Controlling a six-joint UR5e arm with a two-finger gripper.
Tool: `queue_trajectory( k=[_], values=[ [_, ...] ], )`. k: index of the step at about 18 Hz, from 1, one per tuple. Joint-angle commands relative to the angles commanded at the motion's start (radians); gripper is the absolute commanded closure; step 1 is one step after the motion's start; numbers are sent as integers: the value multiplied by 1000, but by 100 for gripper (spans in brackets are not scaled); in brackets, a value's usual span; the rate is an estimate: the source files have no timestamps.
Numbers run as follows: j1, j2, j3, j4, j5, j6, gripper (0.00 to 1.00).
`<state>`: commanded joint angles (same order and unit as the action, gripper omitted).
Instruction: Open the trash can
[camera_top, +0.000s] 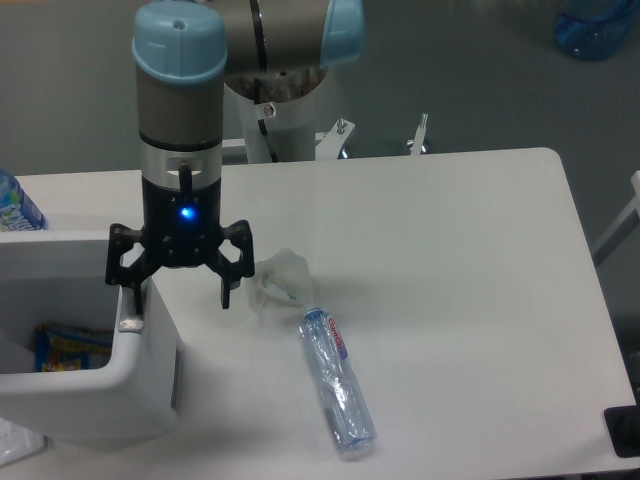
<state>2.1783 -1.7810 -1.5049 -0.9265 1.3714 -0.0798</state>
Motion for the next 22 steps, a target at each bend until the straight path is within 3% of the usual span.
queue_trajectory(
  k=[4,9,14,16,20,22],
  values=[
    [15,6,34,2,3,11,0],
    [127,8,77,6,40,82,0],
    [182,12,43,-17,265,231,0],
    [204,15,32,-40,299,285,0],
    [290,54,22,-155,308,483,0],
    [320,72,8,-164,310,557,0]
  ],
)
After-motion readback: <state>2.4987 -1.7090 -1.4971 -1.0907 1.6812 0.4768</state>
